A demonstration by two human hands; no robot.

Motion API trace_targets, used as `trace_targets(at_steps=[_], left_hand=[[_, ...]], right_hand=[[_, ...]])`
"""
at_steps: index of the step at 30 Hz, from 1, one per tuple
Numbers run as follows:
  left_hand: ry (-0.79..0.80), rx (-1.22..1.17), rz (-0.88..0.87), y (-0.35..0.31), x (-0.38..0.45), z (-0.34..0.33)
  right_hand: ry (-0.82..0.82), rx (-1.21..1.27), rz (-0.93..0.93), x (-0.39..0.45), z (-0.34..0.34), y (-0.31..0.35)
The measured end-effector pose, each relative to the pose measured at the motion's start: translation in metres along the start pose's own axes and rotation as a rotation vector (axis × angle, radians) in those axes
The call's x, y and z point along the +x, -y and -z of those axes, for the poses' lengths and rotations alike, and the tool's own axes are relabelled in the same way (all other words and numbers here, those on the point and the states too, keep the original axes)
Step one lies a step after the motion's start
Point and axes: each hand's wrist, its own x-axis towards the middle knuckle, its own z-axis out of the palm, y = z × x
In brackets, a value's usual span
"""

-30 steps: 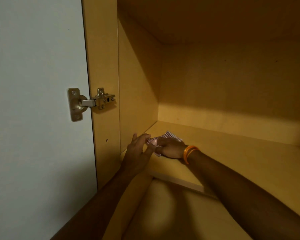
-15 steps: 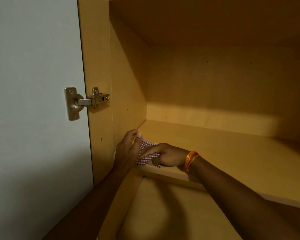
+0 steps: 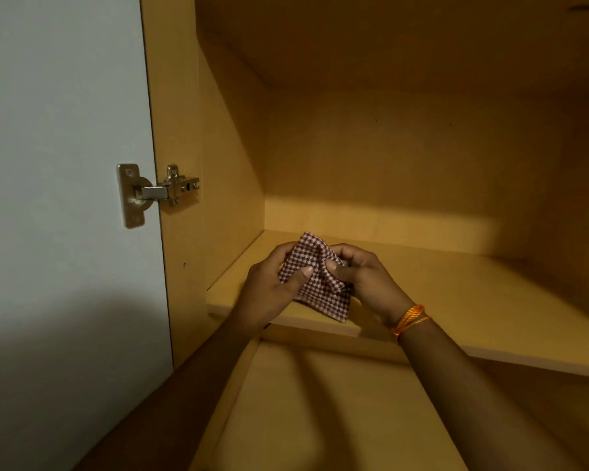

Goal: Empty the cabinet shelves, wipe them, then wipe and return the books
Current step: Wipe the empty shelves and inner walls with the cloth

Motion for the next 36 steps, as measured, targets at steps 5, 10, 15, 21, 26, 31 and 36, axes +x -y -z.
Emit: trace_targets(at_steps=[5, 10, 15, 21, 26, 31, 36], left_hand=[[0.001, -0.241, 0.116, -0.035, -0.001, -0.027], [0.016, -0.415, 0.179, -0.066, -0.022, -0.072], [0.070, -0.503, 0.257, -0.085, -0.058, -0.122], [0.187, -0.657, 0.390, -0.104, -0.111, -0.168], [0.330, -0.797, 0.523, -0.115, -0.146, -0.197], [0.521, -0.808, 0.533, -0.125, -0.172, -0.226], [0.677, -0.824, 0.504, -0.140, -0.199, -0.240]], right_hand=[[-0.178, 0.210, -0.021, -0.040, 0.010, 0.022], [-0.353, 0.512, -0.039, -0.109, 0.015, 0.033], [-0.565, 0.311, -0.194, -0.176, 0.025, 0.009], [-0.753, 0.244, -0.236, -0.251, 0.039, 0.002], [-0.847, 0.187, -0.246, -0.310, 0.040, 0.006], [-0.990, 0.130, -0.295, -0.357, 0.037, 0.009], [-1.129, 0.129, -0.326, -0.395, 0.026, 0.017]])
